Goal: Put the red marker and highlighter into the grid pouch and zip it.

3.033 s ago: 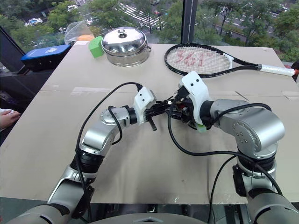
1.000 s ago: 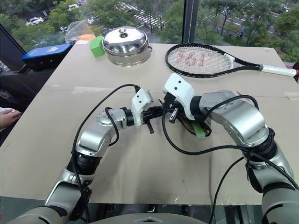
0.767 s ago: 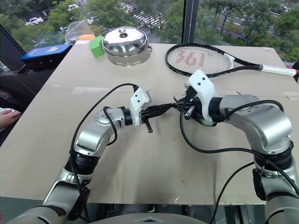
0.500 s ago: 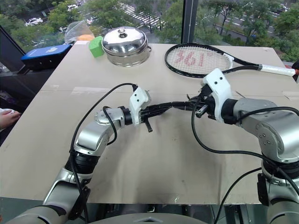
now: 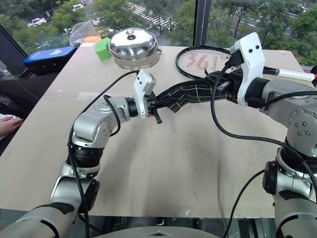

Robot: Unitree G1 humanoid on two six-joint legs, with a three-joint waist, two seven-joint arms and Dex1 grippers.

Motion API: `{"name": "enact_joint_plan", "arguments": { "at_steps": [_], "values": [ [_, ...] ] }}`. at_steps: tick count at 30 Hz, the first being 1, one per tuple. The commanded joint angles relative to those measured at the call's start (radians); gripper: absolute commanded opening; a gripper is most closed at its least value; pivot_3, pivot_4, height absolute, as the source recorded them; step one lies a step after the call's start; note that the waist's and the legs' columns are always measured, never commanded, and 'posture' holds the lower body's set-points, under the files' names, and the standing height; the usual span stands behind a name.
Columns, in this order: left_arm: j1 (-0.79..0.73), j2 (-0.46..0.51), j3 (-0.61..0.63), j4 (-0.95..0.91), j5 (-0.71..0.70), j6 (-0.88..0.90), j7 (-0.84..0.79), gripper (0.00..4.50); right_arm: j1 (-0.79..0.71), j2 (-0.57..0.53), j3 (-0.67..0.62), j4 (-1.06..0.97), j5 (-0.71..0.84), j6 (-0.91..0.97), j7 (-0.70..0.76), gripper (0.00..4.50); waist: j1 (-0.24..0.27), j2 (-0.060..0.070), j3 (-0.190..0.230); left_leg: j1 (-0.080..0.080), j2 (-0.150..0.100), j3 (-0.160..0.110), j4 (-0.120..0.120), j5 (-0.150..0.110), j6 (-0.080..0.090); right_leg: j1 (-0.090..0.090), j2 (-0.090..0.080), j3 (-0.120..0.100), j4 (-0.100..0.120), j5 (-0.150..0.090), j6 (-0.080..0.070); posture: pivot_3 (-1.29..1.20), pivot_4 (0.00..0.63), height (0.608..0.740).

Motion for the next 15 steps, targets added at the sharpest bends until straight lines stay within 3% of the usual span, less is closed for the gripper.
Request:
{"name": "enact_joint_plan", "arguments": {
  "at_steps": [1, 7, 15],
  "values": [
    [0.006, 0.041, -0.033, -0.063, 0.019, -0.067, -0.047, 0.00, 0.011, -0.001, -0.035, 0.001, 0.002, -0.007, -0.019, 0.05, 0.000, 0.000, 0.000, 0.000, 0.000, 0.000, 0.000, 0.000, -0.001, 0.000, 0.000, 0.000, 0.000, 0.000, 0.000, 0.00, 0.150, 0.740],
    [0.099, 0.116, -0.079, -0.015, 0.165, -0.272, -0.025, 0.00, 0.157, -0.039, -0.162, 0.013, -0.020, -0.002, -0.051, 0.05, 0.004, 0.000, 0.000, 0.000, 0.001, 0.000, -0.001, 0.000, 0.000, 0.000, 0.001, 0.000, 0.000, 0.000, 0.000, 0.00, 0.150, 0.740],
    [0.128, 0.103, -0.086, -0.029, 0.146, -0.269, -0.039, 0.00, 0.173, -0.002, -0.210, -0.034, 0.035, 0.048, -0.059, 0.05, 0.000, 0.000, 0.000, 0.001, 0.001, 0.000, -0.001, -0.001, 0.002, 0.000, 0.000, 0.001, 0.000, 0.000, 0.000, 0.00, 0.150, 0.740]
  ]
}}
